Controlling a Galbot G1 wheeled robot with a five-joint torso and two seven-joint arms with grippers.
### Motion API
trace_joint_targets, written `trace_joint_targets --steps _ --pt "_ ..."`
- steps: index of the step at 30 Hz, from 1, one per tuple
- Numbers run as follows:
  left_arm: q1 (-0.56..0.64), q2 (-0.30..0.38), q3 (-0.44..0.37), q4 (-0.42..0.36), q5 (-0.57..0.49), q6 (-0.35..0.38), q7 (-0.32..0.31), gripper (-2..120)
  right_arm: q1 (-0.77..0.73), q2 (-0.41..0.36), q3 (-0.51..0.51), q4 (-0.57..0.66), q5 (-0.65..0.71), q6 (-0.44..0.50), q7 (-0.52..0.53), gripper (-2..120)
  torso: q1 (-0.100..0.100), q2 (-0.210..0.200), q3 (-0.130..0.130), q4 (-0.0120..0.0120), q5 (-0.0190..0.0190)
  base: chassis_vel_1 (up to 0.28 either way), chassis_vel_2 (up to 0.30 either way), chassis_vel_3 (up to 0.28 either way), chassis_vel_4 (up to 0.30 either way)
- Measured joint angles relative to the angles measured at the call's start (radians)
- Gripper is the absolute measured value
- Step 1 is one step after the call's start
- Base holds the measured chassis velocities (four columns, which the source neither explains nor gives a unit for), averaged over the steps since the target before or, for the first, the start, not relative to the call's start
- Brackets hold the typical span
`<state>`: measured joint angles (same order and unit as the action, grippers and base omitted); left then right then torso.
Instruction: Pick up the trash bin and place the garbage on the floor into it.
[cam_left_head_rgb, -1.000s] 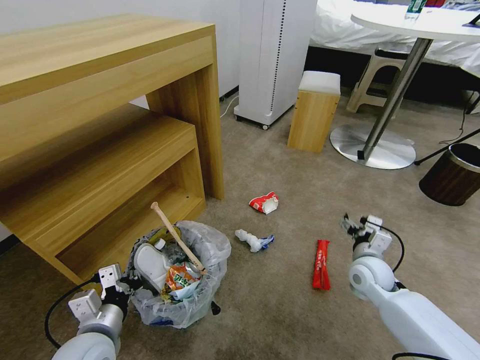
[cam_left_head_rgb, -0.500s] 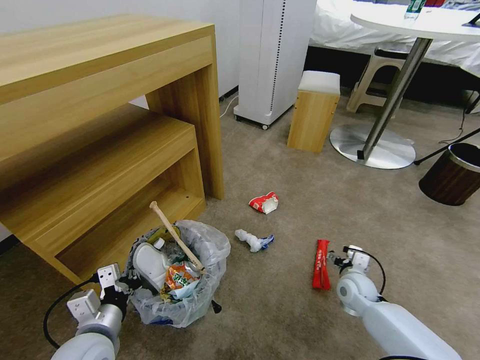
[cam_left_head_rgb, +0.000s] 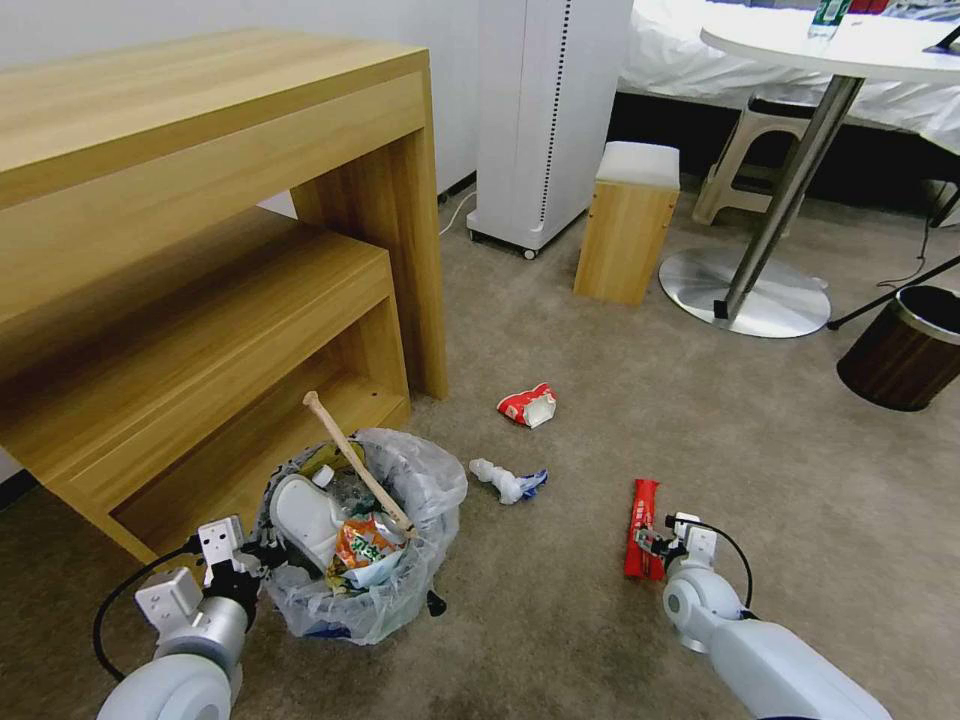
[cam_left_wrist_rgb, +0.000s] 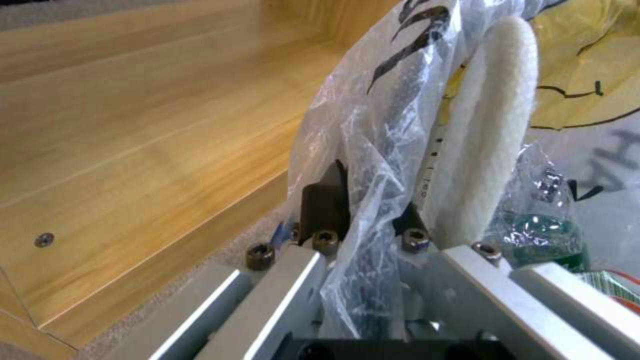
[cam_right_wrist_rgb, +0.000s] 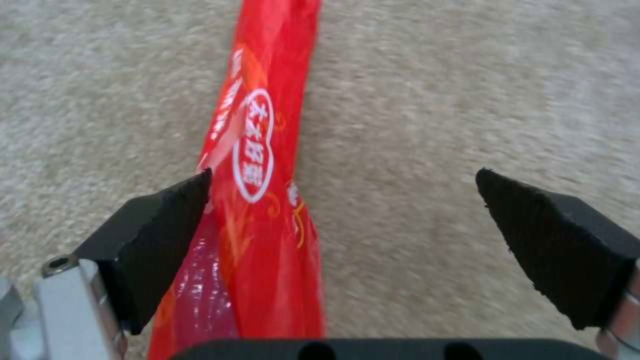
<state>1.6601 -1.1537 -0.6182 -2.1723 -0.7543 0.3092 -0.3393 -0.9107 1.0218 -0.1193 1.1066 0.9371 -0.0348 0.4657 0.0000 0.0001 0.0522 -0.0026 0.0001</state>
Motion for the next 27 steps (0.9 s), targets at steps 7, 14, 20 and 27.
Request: trace_joint_targets --steps 7,14,20,27 --pt "-0.005 0.005 0.002 0.006 -0.005 0.001 0.0 1 0.002 0.028 -0.008 -0.029 -0.075 0.056 -0.046 96 0.0 0.0 0.0 0.0 -0.0004 0.0 0.0 0.0 0.0" --pt "-0.014 0.003 0.009 0.014 -0.008 0.001 0.001 1 0.01 0.049 -0.026 -0.078 -0.137 0.08 -0.06 89 0.0 0.0 0.0 -0.0001 -0.0002 0.0 0.0 0.0 0.0" --pt "-0.013 0.002 0.012 0.014 -0.008 0.001 0.002 1 0.022 0.078 -0.042 -0.143 -0.201 0.129 -0.089 62 0.0 0.0 0.0 -0.0001 -0.0002 0.0 0.0 0.0 0.0" --pt "-0.013 0.002 0.014 0.014 -0.01 0.001 0.002 1 0.019 0.085 -0.047 -0.147 -0.232 0.148 -0.095 35 0.0 0.0 0.0 -0.0001 -0.0001 0.0 0.0 0.0 0.0"
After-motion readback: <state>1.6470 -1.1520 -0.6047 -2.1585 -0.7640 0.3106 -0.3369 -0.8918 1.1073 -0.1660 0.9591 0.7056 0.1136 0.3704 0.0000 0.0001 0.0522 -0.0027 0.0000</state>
